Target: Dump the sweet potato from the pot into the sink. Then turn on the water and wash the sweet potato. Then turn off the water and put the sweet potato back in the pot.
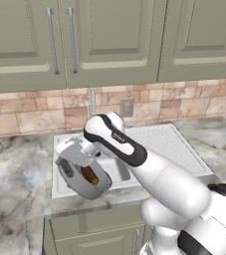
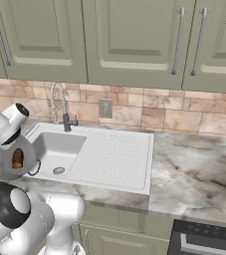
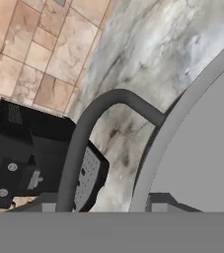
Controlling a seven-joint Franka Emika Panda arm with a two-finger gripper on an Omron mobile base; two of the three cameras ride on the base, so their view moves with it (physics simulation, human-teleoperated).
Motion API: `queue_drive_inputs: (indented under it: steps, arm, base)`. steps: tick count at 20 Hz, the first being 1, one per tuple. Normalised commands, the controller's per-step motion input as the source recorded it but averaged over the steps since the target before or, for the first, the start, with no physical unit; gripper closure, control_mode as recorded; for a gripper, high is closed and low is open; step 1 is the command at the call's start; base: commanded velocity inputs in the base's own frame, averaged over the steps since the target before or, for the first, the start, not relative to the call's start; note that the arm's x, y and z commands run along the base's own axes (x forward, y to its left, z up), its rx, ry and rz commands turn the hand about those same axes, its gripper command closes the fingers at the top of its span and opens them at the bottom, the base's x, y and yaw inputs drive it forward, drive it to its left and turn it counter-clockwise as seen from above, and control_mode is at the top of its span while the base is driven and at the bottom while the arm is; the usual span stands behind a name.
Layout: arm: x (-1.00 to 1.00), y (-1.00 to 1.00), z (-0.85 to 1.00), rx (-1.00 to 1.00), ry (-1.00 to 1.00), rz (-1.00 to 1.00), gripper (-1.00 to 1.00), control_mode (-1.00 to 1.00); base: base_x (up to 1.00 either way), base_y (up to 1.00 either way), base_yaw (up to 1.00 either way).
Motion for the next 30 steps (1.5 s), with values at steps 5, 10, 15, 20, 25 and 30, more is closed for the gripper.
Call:
queue_drive_inputs:
  steps: [5,10,15,20,25,30]
  arm:
    - [0.58,0.38,0.0,0.03,0.0,0.0,1.0,-1.0]
    - [0.61,0.34,0.0,0.02,0.0,0.0,1.0,-1.0]
    - [0.65,0.25,0.0,0.02,-0.02,0.0,1.0,-1.0]
    - [0.38,0.16,0.0,0.0,-0.12,0.0,1.0,-1.0]
    - [0.09,0.09,0.0,0.0,-0.25,0.0,1.0,-1.0]
    - [0.01,0.02,-0.01,0.02,-0.32,0.0,1.0,-1.0]
  base:
    - [0.0,0.0,0.0]
    - [0.0,0.0,0.0]
    - [0.0,0.0,0.0]
    - [0.0,0.0,0.0]
    - [0.0,0.0,0.0]
    - [0.0,0.0,0.0]
